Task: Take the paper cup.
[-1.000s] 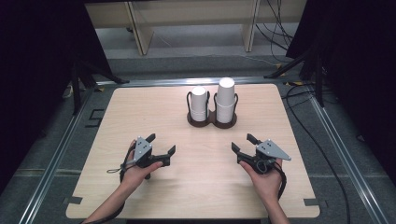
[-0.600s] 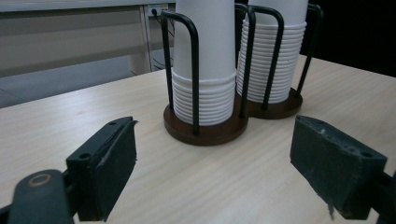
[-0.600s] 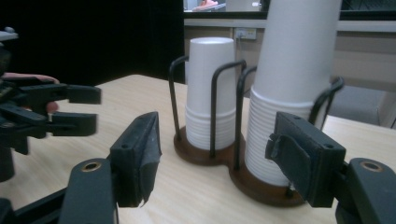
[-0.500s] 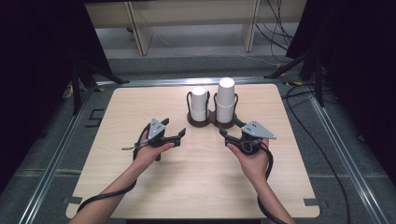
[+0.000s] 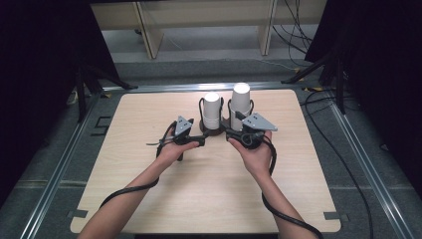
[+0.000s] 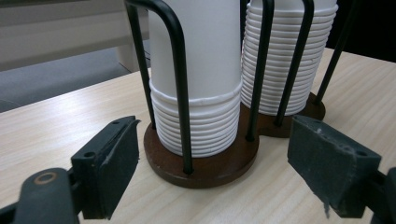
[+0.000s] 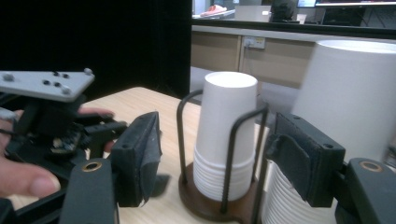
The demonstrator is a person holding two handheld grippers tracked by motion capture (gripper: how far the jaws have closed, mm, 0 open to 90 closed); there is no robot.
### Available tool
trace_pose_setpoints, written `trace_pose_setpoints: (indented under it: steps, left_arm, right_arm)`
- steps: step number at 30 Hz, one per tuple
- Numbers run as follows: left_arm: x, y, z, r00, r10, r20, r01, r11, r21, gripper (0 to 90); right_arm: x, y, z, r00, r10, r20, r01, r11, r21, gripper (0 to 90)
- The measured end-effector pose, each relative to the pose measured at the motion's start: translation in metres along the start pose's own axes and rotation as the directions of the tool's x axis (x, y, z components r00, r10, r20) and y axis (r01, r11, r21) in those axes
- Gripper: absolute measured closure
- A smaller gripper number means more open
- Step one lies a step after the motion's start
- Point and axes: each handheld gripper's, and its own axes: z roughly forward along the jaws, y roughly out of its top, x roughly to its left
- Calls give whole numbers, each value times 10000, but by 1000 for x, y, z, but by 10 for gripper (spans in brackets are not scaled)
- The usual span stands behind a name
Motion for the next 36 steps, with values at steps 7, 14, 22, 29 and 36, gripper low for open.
trace_pose_setpoints:
  steps: [7,14,22,29,36]
  left_arm:
    - [2,5,14,9999,-143,0,143,9994,305,176]
    - [5,7,24,9995,-302,61,299,9985,469,186]
    - [5,7,37,9992,-366,156,352,9960,821,220]
    - [6,6,43,9989,-475,14,471,9945,938,224]
    - [8,6,49,9988,-489,-49,491,9939,992,228]
  right_arm:
    - [3,14,27,9998,115,-182,-112,9998,136,359]
    - [-2,25,51,9998,-188,-3,188,9994,282,370]
    - [-6,28,82,9989,-311,364,283,9968,754,367]
    - [-9,28,96,9968,-343,726,265,9941,1055,353]
    - [-10,27,108,9945,-587,873,472,9907,1277,352]
